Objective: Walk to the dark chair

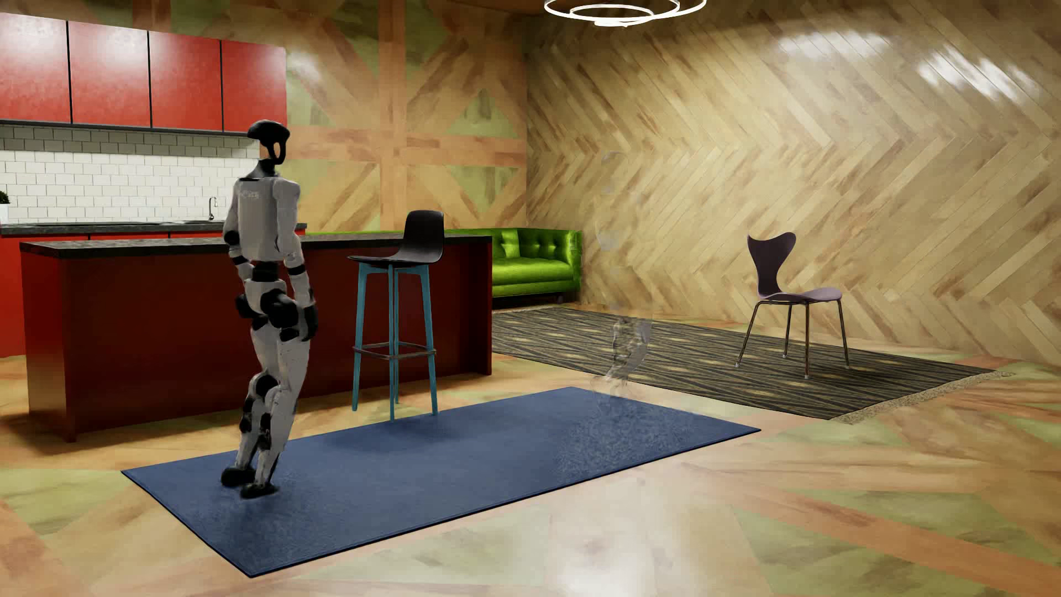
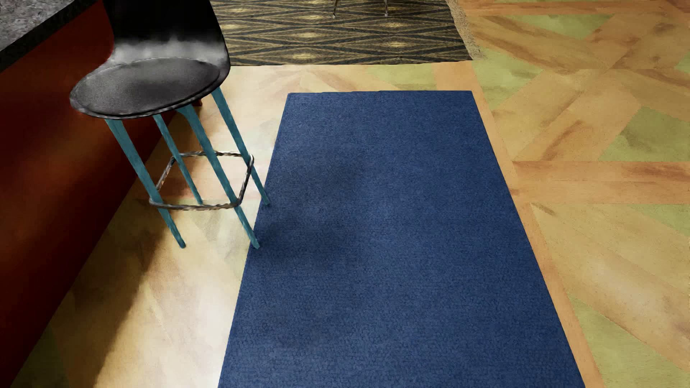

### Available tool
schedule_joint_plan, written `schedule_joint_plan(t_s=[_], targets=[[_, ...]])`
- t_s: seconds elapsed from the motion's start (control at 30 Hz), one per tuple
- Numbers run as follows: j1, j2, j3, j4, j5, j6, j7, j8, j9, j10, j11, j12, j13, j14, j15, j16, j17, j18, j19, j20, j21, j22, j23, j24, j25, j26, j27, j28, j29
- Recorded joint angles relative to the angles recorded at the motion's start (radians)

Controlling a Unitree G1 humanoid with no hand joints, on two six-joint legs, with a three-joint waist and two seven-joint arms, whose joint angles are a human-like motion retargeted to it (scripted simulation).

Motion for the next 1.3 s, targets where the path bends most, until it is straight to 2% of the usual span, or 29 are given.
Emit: schedule_joint_plan(t_s=[0.03,0.07,0.1,0.13,0.17,0.23,0.3,0.33,0.47,0.53,0.57,0.6,0.63,0.7,0.73,0.77,0.8,0.83,0.87,0.97,1.0,1.07,1.1,1.13,1.17,1.2,1.23,1.27,1.3], targets=[[-0.025,-0.027,0.026,-0.010,-0.004,-0.001,0.000,0.000,-0.004,0.014,0.023,-0.008,0.006,0.016,-0.024,-0.003,-0.003,0.000,0.000,-0.005,-0.067,0.002,0.013,0.000,0.000,0.000,0.000,0.000,0.000],[-0.016,0.012,-0.031,-0.025,-0.006,-0.015,0.000,0.000,-0.018,0.026,-0.065,0.013,0.038,0.009,-0.075,0.001,0.002,0.000,0.000,-0.002,-0.096,-0.008,0.009,0.000,0.000,0.000,0.000,0.000,0.000],[-0.022,-0.041,0.005,-0.018,0.002,-0.003,0.000,0.000,-0.002,0.036,0.266,0.000,0.034,0.021,-0.201,0.005,-0.005,0.000,0.000,-0.005,-0.074,-0.017,0.005,0.000,0.000,0.000,0.000,0.000,0.000],[-0.015,-0.087,0.002,-0.023,-0.001,-0.004,0.000,0.000,0.008,0.053,0.334,-0.002,0.045,0.012,-0.226,0.008,-0.005,0.000,0.000,-0.010,-0.080,-0.033,0.006,0.000,0.000,0.000,0.000,0.000,0.000],[0.015,-0.156,-0.011,-0.034,-0.013,-0.013,0.000,0.000,0.023,0.037,0.455,0.000,0.055,-0.042,-0.217,0.013,-0.007,0.000,0.000,0.017,-0.075,-0.061,-0.004,0.000,0.000,0.000,0.000,0.000,0.000],[0.088,-0.269,-0.037,-0.032,-0.028,-0.025,0.000,0.000,0.076,0.043,0.688,-0.038,0.067,-0.084,-0.178,0.038,0.014,0.000,0.000,-0.035,-0.084,-0.071,0.021,0.000,0.000,0.000,0.000,0.000,0.000],[0.117,-0.387,-0.137,-0.005,-0.031,0.000,0.000,0.000,0.055,0.014,0.689,-0.070,0.102,-0.142,-0.168,0.025,0.008,0.000,0.000,-0.017,-0.079,-0.060,0.017,0.000,0.000,0.000,0.000,0.000,0.000],[0.180,-0.410,-0.158,-0.002,-0.038,-0.002,0.000,0.000,0.067,-0.019,0.618,-0.078,0.124,-0.174,-0.151,0.026,0.004,0.000,0.000,-0.014,-0.067,-0.078,0.021,0.000,0.000,0.000,0.000,0.000,0.000],[0.335,-0.583,-0.224,0.023,-0.054,0.005,0.000,0.000,0.073,-0.066,0.417,-0.134,0.147,-0.341,0.035,0.034,0.000,0.000,0.000,0.031,-0.089,-0.117,0.091,0.000,0.000,0.000,0.000,0.000,0.000],[0.395,-0.625,-0.260,0.037,-0.062,0.005,0.000,0.000,0.081,-0.065,0.392,-0.152,0.152,-0.355,0.025,0.038,-0.001,0.000,0.000,0.032,-0.099,-0.107,0.108,0.000,0.000,0.000,0.000,0.000,0.000],[0.425,-0.639,-0.282,0.051,-0.062,0.008,0.000,0.000,0.080,-0.067,0.440,-0.145,0.159,-0.335,0.033,0.030,-0.004,0.000,0.000,0.039,-0.096,-0.089,0.107,0.000,0.000,0.000,0.000,0.000,0.000],[0.435,-0.661,-0.309,0.071,-0.058,0.021,0.000,0.000,0.078,-0.041,0.526,-0.142,0.156,-0.290,0.031,0.035,-0.013,0.000,0.000,-0.005,-0.084,-0.073,0.108,0.000,0.000,0.000,0.000,0.000,0.000],[0.430,-0.668,-0.321,0.104,-0.039,0.048,0.000,0.000,0.075,0.006,0.590,-0.123,0.145,-0.199,0.006,0.017,-0.014,0.000,0.000,-0.005,-0.058,-0.034,0.128,0.000,0.000,0.000,0.000,0.000,0.000],[0.370,-0.591,-0.300,0.129,-0.012,0.046,0.000,0.000,0.060,0.235,0.656,-0.040,0.138,0.100,-0.080,0.007,-0.009,0.000,0.000,0.001,-0.093,-0.028,0.126,0.000,0.000,0.000,0.000,0.000,0.000],[0.292,-0.536,-0.244,0.133,0.018,0.046,0.000,0.000,0.071,0.416,0.648,-0.028,0.126,0.226,-0.115,0.015,-0.003,0.000,0.000,-0.042,-0.116,-0.019,0.122,0.000,0.000,0.000,0.000,0.000,0.000],[0.156,-0.498,-0.212,0.136,0.033,0.040,0.000,0.000,0.067,0.648,0.643,-0.001,0.109,0.239,-0.157,0.024,0.007,0.000,0.000,-0.032,-0.124,-0.036,0.092,0.000,0.000,0.000,0.000,0.000,0.000],[0.059,-0.404,-0.176,0.129,0.038,0.028,0.000,0.000,0.078,0.808,0.603,0.007,0.098,0.222,-0.178,0.026,0.003,0.000,0.000,-0.075,-0.121,-0.002,0.063,0.000,0.000,0.000,0.000,0.000,0.000],[-0.044,-0.323,-0.095,0.101,0.038,0.007,0.000,0.000,0.090,0.878,0.550,0.032,0.082,0.219,-0.180,0.018,0.007,0.000,0.000,-0.024,-0.140,0.007,0.020,0.000,0.000,0.000,0.000,0.000,0.000],[-0.146,-0.243,-0.030,0.088,0.036,-0.010,0.000,0.000,0.090,0.851,0.490,0.064,0.063,0.223,-0.186,0.029,0.001,0.000,0.000,-0.003,-0.132,-0.012,-0.024,0.000,0.000,0.000,0.000,0.000,0.000],[-0.302,0.033,0.123,0.057,0.003,-0.049,0.000,0.000,0.100,0.346,0.321,0.109,0.036,0.440,-0.223,0.050,-0.020,0.000,0.000,-0.050,-0.183,0.013,-0.136,0.000,0.000,0.000,0.000,0.000,0.000],[-0.337,0.096,0.158,0.060,0.000,-0.050,0.000,0.000,0.091,0.168,0.288,0.129,0.016,0.375,-0.263,0.056,-0.031,0.000,0.000,-0.046,-0.186,0.005,-0.164,0.000,0.000,0.000,0.000,0.000,0.000],[-0.374,0.208,0.179,0.058,0.002,-0.054,0.000,0.000,0.070,-0.021,0.264,0.150,-0.030,-0.079,-0.343,0.051,-0.048,0.000,0.000,-0.052,-0.194,0.036,-0.179,0.000,0.000,0.000,0.000,0.000,0.000],[-0.397,0.234,0.210,0.069,-0.001,-0.056,0.000,0.000,0.066,-0.009,0.279,0.154,-0.038,-0.130,-0.358,0.051,-0.041,0.000,0.000,-0.073,-0.219,0.043,-0.169,0.000,0.000,0.000,0.000,0.000,0.000],[-0.415,0.266,0.229,0.053,-0.014,-0.067,0.000,0.000,0.074,0.011,0.311,0.158,-0.038,0.049,-0.336,0.047,-0.036,0.000,0.000,-0.087,-0.229,0.055,-0.150,0.000,0.000,0.000,0.000,0.000,0.000],[-0.460,0.275,0.240,0.039,-0.033,-0.088,0.000,0.000,0.068,0.092,0.358,0.163,-0.030,0.287,-0.251,0.046,-0.020,0.000,0.000,-0.090,-0.246,0.056,-0.124,0.000,0.000,0.000,0.000,0.000,0.000],[-0.461,0.268,0.248,0.012,-0.068,-0.119,0.000,0.000,0.074,0.179,0.460,0.156,-0.003,0.399,-0.100,0.044,0.002,0.000,0.000,-0.104,-0.257,0.072,-0.090,0.000,0.000,0.000,0.000,0.000,0.000],[-0.409,0.232,0.224,-0.019,-0.090,-0.134,0.000,0.000,0.072,0.217,0.626,0.156,0.029,0.397,0.103,0.046,0.017,0.000,0.000,-0.109,-0.238,0.083,-0.053,0.000,0.000,0.000,0.000,0.000,0.000],[-0.364,0.132,0.193,-0.050,-0.103,-0.133,0.000,0.000,0.064,0.242,0.832,0.156,0.060,0.380,0.230,0.037,0.024,0.000,0.000,-0.077,-0.223,0.086,-0.038,0.000,0.000,0.000,0.000,0.000,0.000],[-0.283,0.040,0.158,-0.074,-0.124,-0.141,0.000,0.000,0.076,0.232,1.034,0.141,0.078,0.329,0.154,0.046,0.022,0.000,0.000,-0.079,-0.177,0.059,-0.024,0.000,0.000,0.000,0.000,0.000,0.000]])
